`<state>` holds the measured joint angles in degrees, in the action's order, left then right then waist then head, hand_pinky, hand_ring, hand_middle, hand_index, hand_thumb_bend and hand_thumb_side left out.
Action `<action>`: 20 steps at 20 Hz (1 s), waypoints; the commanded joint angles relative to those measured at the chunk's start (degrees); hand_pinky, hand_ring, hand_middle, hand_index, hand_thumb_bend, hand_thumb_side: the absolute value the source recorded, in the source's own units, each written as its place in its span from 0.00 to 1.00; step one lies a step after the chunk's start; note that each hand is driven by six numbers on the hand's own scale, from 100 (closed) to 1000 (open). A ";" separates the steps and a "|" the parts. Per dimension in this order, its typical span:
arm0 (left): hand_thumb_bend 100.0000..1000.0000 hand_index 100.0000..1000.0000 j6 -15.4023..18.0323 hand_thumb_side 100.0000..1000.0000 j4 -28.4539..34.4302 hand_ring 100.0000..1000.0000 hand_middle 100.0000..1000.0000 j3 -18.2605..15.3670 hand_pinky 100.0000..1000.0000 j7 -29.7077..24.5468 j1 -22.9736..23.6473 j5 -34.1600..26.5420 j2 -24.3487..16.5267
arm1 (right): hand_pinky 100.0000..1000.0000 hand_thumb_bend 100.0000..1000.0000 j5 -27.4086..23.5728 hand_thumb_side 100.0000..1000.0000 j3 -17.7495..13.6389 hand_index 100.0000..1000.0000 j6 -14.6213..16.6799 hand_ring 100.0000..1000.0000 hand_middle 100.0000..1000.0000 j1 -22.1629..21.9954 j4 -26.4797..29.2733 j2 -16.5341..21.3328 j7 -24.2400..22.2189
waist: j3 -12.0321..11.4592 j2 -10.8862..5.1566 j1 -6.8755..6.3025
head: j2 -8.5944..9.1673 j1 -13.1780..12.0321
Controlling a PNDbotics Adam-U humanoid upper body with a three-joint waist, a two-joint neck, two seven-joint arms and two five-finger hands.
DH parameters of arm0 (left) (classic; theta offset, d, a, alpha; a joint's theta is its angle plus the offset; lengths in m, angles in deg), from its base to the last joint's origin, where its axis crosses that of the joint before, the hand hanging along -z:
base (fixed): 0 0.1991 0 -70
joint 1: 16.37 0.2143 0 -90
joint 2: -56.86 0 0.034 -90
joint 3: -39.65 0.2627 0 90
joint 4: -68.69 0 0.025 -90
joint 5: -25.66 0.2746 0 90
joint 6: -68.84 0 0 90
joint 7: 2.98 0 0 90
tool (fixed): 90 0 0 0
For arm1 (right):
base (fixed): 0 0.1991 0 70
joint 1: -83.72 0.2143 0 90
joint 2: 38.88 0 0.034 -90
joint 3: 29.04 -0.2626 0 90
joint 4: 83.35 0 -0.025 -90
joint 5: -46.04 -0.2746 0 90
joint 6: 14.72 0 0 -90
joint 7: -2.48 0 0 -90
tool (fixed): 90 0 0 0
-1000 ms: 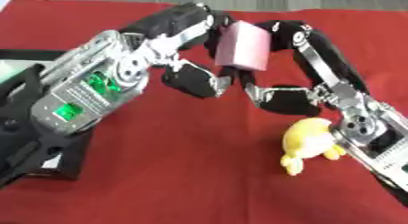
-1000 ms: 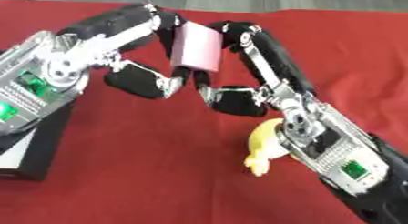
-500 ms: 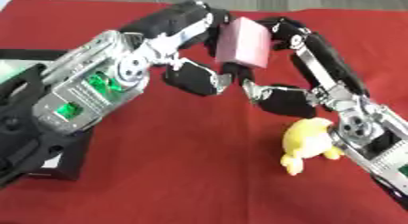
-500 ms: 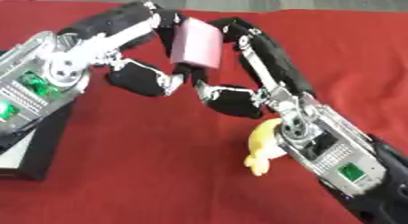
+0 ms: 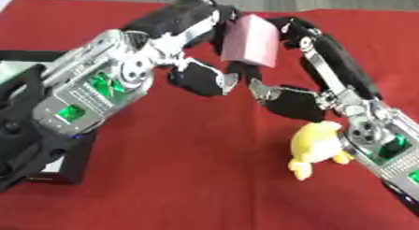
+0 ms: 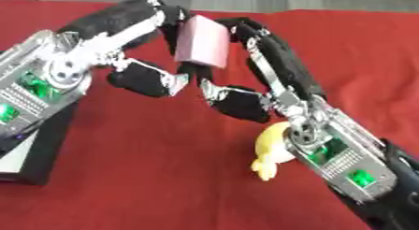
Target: Pick up the objects with one hand, pass them to the other hand, and then place them into the box on the other side of the table.
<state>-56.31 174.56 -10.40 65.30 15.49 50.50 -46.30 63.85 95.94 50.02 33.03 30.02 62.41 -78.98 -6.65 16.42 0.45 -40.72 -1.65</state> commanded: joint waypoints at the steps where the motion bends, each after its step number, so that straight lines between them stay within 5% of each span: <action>1: 0.00 0.29 0.27 0.16 -0.10 0.63 0.40 -0.63 0.97 -0.04 -0.93 0.65 -0.52 | 0.81 0.28 -0.78 0.00 -1.00 0.88 0.36 0.82 0.85 0.90 1.22 0.50 1.32 | -0.02 -0.50 -0.19 | 0.24 -0.20; 14: 0.00 0.28 1.42 0.17 -0.85 0.62 0.39 -0.37 0.97 -0.98 -0.67 1.00 -0.40 | 0.84 0.35 -0.21 0.00 -0.89 0.87 -0.99 0.83 0.86 0.83 1.22 0.69 4.21 | 0.10 -0.50 -0.26 | 0.23 -0.27; 20: 0.00 0.29 2.10 0.17 0.59 0.63 0.39 -1.20 0.95 -1.23 -0.08 1.18 -3.55 | 0.84 0.32 0.75 0.00 -1.01 0.88 -2.51 0.83 0.87 0.44 1.22 1.38 5.23 | -0.12 -0.98 -0.83 | -0.23 -0.07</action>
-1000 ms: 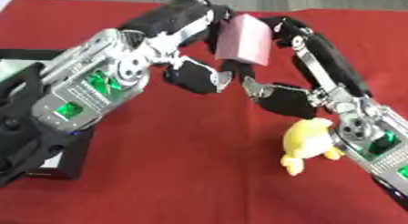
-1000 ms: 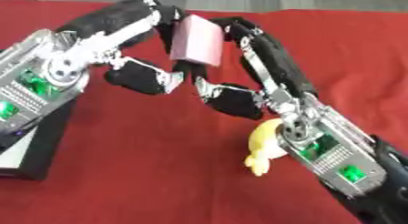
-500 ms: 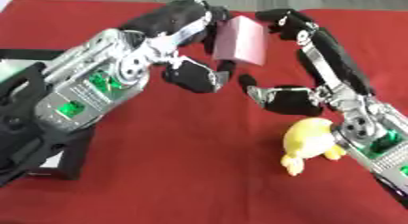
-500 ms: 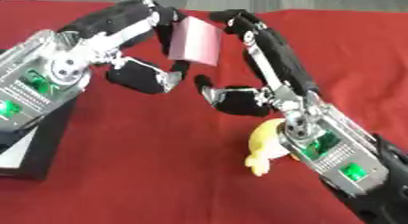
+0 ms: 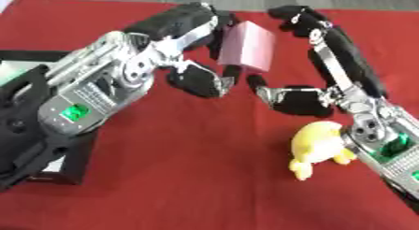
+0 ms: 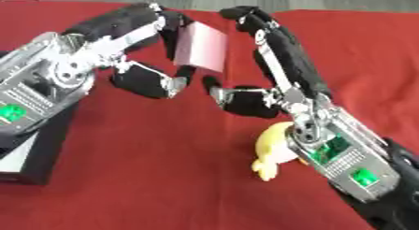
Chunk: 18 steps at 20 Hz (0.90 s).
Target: Pick up the objects with one hand, pass them to the other hand, and then place them into the box on the other side of the table.
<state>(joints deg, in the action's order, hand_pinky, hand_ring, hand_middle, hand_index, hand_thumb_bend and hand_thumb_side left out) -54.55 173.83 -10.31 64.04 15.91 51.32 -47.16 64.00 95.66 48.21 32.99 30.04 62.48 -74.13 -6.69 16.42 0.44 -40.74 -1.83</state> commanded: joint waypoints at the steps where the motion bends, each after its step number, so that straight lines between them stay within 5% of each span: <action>1: 0.00 0.29 0.29 0.17 1.64 0.63 0.39 -1.62 0.95 0.14 -0.31 0.30 -3.54 | 0.84 0.32 0.71 0.00 -0.69 0.88 -1.05 0.83 0.87 0.34 1.20 1.48 0.48 | -0.11 -1.10 -0.92 | -0.34 0.18; 3: 0.00 0.29 0.15 0.17 2.21 0.63 0.39 -2.31 0.95 0.43 0.16 0.14 -5.24 | 0.83 0.31 0.49 0.00 -0.65 0.88 -1.68 0.83 0.87 0.03 1.20 1.70 0.94 | -0.17 -1.30 -1.07 | -0.55 0.27; 5: 0.00 0.29 -0.10 0.17 2.74 0.63 0.39 -3.11 0.95 0.86 0.80 -0.12 -6.94 | 0.82 0.03 -1.09 0.00 -0.90 0.87 -2.61 0.83 0.87 -0.15 1.20 1.76 2.35 | -0.22 -1.46 -1.22 | -0.73 0.39; 11: 0.00 0.29 -0.82 0.17 5.21 0.63 0.39 -5.72 0.95 2.16 3.01 -2.15 -11.89 | 0.82 0.00 -7.37 0.00 -0.75 0.86 -4.33 0.84 0.88 -0.39 1.20 2.40 7.03 | -0.36 -1.63 -1.36 | -0.85 0.37; 18: 0.00 0.29 -1.27 0.17 6.35 0.63 0.40 -9.34 0.94 4.47 7.76 -3.14 -18.06 | 0.80 0.00 -8.15 0.00 -0.76 0.85 -3.96 0.83 0.86 -0.63 1.20 3.11 6.93 | -0.39 -1.47 -1.36 | -0.82 -0.28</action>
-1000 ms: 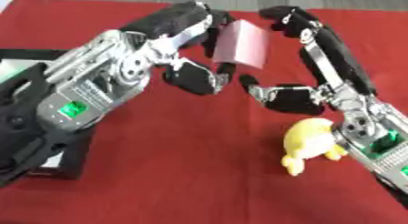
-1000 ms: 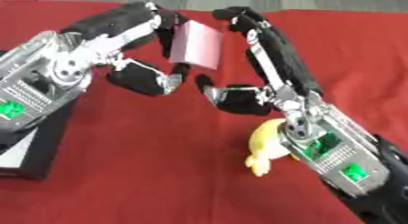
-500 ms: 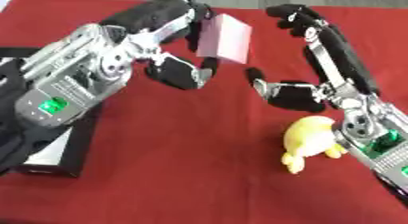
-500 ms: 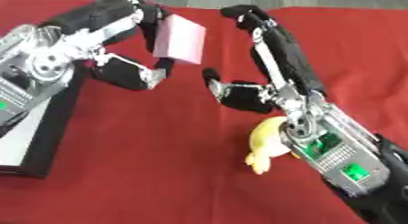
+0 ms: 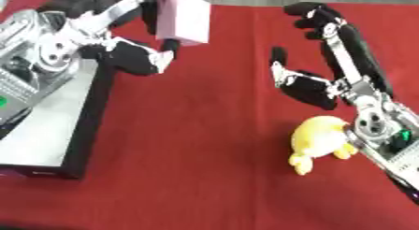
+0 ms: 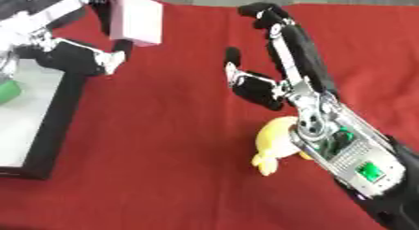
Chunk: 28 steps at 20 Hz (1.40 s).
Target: Pick up the objects with one hand, pass them to the other hand, and then place them into the box on the other side of the table.
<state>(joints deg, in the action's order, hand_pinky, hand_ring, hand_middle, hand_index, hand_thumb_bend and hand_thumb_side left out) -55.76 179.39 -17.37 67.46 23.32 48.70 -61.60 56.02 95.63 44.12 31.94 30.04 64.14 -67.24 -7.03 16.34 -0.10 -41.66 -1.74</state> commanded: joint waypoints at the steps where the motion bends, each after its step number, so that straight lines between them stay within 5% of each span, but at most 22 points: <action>1: 0.00 0.29 -0.05 0.17 0.66 0.64 0.40 -2.94 0.94 1.53 1.35 -0.63 -4.59 | 0.80 0.00 -0.06 0.00 -0.78 0.85 0.11 0.83 0.86 0.41 1.20 1.57 -0.09 | -0.12 -1.37 -0.80 | 0.19 -0.56; 14: 0.00 0.30 0.09 0.19 -1.26 0.64 0.41 -10.03 0.92 6.62 15.21 -0.90 -13.99 | 0.80 0.00 0.53 0.00 -1.39 0.84 -0.12 0.82 0.86 -0.13 1.20 2.49 -0.74 | -0.07 -1.40 -0.07 | 1.60 -2.76; 15: 0.00 0.30 0.01 0.10 -1.34 0.64 0.41 -10.52 0.92 7.11 16.08 -1.00 -14.39 | 0.80 0.00 0.51 0.00 -1.45 0.84 -0.12 0.82 0.86 -0.13 1.20 2.50 -0.67 | -0.08 -1.37 -0.02 | 1.72 -3.10; 16: 0.00 0.30 -0.14 0.19 -1.49 0.64 0.41 -11.01 0.92 7.61 17.04 -1.11 -14.81 | 0.80 0.00 0.48 0.00 -1.50 0.84 -0.08 0.82 0.86 -0.12 1.20 2.52 -0.60 | -0.07 -1.34 0.04 | 1.87 -3.63; 28: 0.00 0.31 -0.48 0.21 -4.63 0.65 0.41 -14.20 0.91 11.37 23.89 -0.74 -16.77 | 0.80 0.00 -0.24 0.00 -2.04 0.84 0.31 0.82 0.86 -0.33 1.20 2.19 0.62 | 0.03 -0.88 1.09 | 1.79 -7.89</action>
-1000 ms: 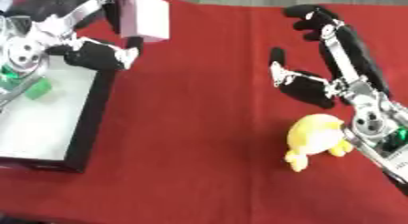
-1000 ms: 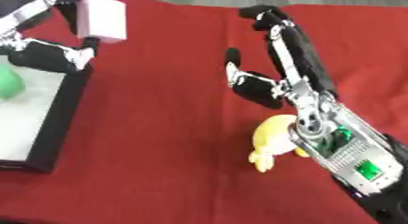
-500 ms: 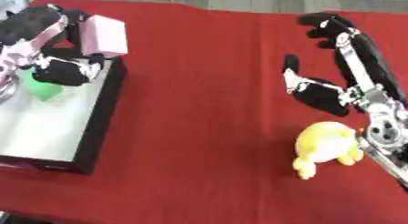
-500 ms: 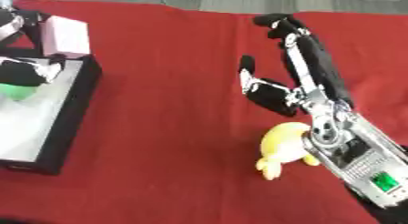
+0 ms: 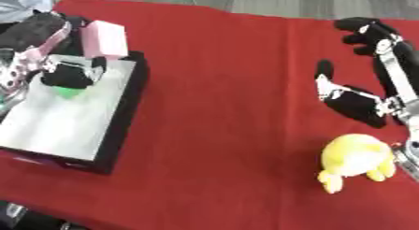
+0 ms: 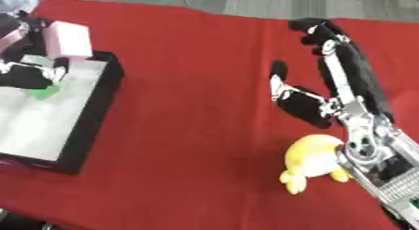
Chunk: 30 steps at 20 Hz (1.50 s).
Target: Pick up the objects with one hand, pass them to the other hand, and then place them into the box on the other side of the table.
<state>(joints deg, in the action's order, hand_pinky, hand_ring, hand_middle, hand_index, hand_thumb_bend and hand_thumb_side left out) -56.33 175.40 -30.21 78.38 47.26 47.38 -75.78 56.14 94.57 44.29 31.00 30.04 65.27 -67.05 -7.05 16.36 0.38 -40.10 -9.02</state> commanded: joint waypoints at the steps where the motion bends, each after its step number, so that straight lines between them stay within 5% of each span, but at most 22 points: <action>1: 0.00 0.31 0.13 0.21 -1.13 0.65 0.41 -1.40 0.91 0.44 0.20 0.86 -2.54 | 0.80 0.00 -0.45 0.00 -1.03 0.84 0.17 0.82 0.86 0.55 1.19 1.01 0.53 | 0.09 -0.88 0.74 | 0.12 -0.74; 9: 0.00 0.33 0.47 0.21 -3.89 0.66 0.43 -1.50 0.92 0.45 0.87 2.13 -2.04 | 0.80 0.00 -1.18 0.01 -1.35 0.85 0.49 0.82 0.86 0.43 1.19 0.88 1.38 | 0.17 -0.72 1.26 | 0.02 -1.55; 12: 0.00 0.60 0.18 0.24 -4.59 0.73 0.53 -1.42 0.94 -0.37 1.11 2.80 -2.02 | 0.80 0.00 -1.35 0.02 -1.33 0.85 0.57 0.82 0.86 0.41 1.19 0.83 1.52 | 0.13 -0.69 1.27 | 0.06 -1.55; 14: 0.17 0.82 0.10 0.30 -5.03 0.79 0.64 -1.21 0.97 -2.04 1.32 4.16 -2.11 | 0.80 0.00 -1.40 0.02 -1.32 0.85 0.62 0.82 0.86 0.43 1.19 0.83 1.57 | 0.14 -0.66 1.22 | 0.07 -1.56; 17: 0.39 0.91 0.69 0.37 -5.73 0.87 0.72 -0.73 1.00 -7.56 1.61 7.86 -2.19 | 0.80 0.00 -1.47 0.02 -1.34 0.85 0.68 0.81 0.86 0.45 1.19 0.82 1.63 | 0.20 -0.60 1.13 | 0.10 -1.61; 18: 0.37 0.93 0.97 0.65 -5.89 0.91 0.76 -0.75 1.00 -9.60 1.58 9.26 -2.13 | 0.80 0.00 -1.51 0.03 -1.33 0.85 0.69 0.81 0.86 0.43 1.19 0.82 1.65 | 0.20 -0.60 1.11 | 0.11 -1.59; 19: 0.40 0.94 1.22 0.70 -6.08 0.93 0.78 -0.82 1.00 -11.61 1.54 10.66 -2.05 | 0.80 0.00 -1.56 0.03 -1.32 0.85 0.71 0.81 0.87 0.40 1.19 0.83 1.66 | 0.22 -0.60 1.10 | 0.12 -1.55; 30: 0.43 0.92 1.50 0.43 -5.96 0.93 0.78 -1.96 1.00 -17.82 0.66 15.06 -1.40 | 0.80 0.00 -1.75 0.06 -1.34 0.85 1.02 0.81 0.87 0.16 1.19 1.09 1.85 | 0.15 -0.71 0.97 | 0.32 -1.50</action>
<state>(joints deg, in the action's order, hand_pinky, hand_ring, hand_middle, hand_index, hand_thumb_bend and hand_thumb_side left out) -54.88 168.95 -30.90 60.84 48.76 62.05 -75.58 54.53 93.90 45.12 30.51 30.04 65.25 -65.34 -6.80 16.41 1.16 -40.16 -10.43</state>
